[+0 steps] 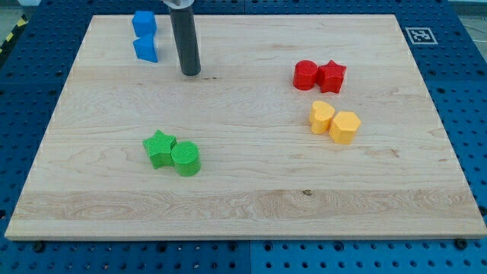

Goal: Move the blue triangle into the blue cube

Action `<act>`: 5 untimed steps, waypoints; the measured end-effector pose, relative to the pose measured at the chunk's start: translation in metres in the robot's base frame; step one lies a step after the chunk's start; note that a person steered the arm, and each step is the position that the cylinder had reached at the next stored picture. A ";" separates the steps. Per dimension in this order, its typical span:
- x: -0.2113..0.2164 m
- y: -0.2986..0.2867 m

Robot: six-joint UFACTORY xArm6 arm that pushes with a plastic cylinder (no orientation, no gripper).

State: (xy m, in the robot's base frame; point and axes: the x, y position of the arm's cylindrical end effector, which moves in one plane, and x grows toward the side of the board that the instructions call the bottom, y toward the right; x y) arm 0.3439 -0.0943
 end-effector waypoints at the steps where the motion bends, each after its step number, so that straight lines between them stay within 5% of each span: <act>1: 0.000 0.010; 5: -0.020 -0.062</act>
